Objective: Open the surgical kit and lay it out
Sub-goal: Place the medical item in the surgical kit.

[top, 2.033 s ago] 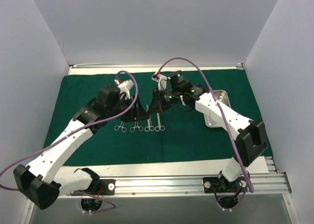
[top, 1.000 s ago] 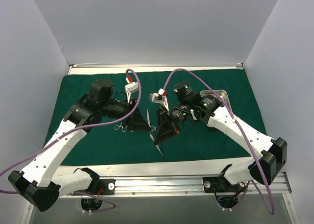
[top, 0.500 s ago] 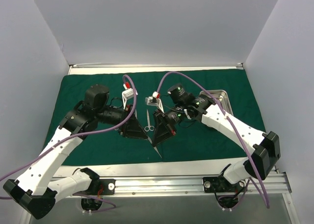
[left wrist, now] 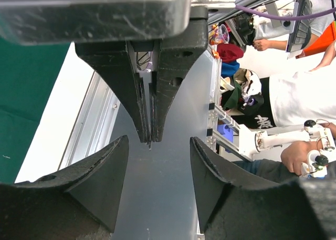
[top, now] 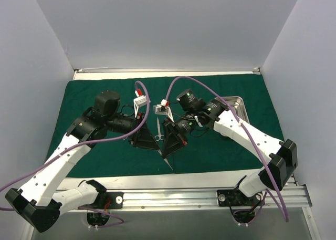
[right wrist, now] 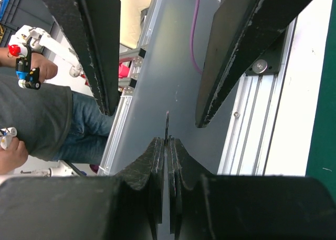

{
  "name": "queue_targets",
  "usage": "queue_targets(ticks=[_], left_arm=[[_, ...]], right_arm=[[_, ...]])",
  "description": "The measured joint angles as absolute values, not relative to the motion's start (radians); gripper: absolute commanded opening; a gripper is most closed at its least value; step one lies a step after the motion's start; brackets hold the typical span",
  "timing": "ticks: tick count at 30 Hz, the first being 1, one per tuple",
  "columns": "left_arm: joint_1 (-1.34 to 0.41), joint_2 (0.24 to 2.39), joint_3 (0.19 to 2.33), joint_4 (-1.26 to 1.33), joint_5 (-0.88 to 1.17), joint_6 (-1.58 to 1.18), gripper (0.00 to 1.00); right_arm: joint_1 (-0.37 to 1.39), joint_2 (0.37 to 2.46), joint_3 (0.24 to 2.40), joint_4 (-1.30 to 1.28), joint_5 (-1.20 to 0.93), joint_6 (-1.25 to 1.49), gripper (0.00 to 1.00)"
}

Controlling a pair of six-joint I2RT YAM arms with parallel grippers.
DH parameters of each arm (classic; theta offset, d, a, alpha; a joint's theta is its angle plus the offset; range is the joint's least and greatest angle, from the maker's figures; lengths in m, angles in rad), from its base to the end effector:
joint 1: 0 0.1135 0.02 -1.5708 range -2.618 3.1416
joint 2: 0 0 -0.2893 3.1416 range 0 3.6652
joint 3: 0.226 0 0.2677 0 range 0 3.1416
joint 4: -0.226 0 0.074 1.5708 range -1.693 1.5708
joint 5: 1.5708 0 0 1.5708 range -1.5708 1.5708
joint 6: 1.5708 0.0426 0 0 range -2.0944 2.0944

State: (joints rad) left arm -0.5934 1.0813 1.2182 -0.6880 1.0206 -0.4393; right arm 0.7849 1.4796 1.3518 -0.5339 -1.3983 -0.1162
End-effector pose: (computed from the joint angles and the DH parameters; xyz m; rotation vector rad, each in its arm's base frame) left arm 0.1590 -0.1510 0.4134 0.8466 2.1172 -1.6600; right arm 0.1997 0.2588 0.3779 -1.6112 1.4430 1.9099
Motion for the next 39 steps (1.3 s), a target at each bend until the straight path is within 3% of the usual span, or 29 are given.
queue_targets(ticks=[5,14,25,28,29,30,32,35,39], left_arm=[[-0.596,1.083,1.218,-0.699,1.021,-0.430,0.47],[-0.616,1.107,1.218,-0.743,1.020,-0.405,0.47],[-0.625,1.107,1.203,-0.753,1.012,-0.394,0.30],[-0.626,1.108,1.203,-0.754,1.000,-0.384,0.18],[-0.626,1.108,1.202,-0.755,0.995,-0.382,0.02],[-0.626,1.108,1.202,-0.759,0.985,-0.381,0.02],[-0.626,1.109,1.203,-0.766,0.960,-0.371,0.02],[-0.628,1.107,1.207,-0.780,0.879,-0.352,0.02],[-0.630,1.073,1.208,-0.783,0.695,-0.309,0.02]], right_arm=[[0.787,1.486,1.354,-0.551,-1.390,-0.133,0.00],[0.787,1.515,1.377,-0.588,-1.376,-0.173,0.00],[0.787,1.524,1.396,-0.614,-1.377,-0.196,0.00],[0.787,1.526,1.397,-0.619,-1.378,-0.197,0.00],[0.787,1.528,1.399,-0.620,-1.380,-0.197,0.00],[0.787,1.530,1.401,-0.622,-1.381,-0.197,0.00],[0.787,1.534,1.407,-0.632,-1.367,-0.195,0.21],[0.781,1.535,1.407,-0.620,-1.311,-0.149,0.37],[0.735,1.517,1.374,-0.532,-1.192,0.004,0.45]])
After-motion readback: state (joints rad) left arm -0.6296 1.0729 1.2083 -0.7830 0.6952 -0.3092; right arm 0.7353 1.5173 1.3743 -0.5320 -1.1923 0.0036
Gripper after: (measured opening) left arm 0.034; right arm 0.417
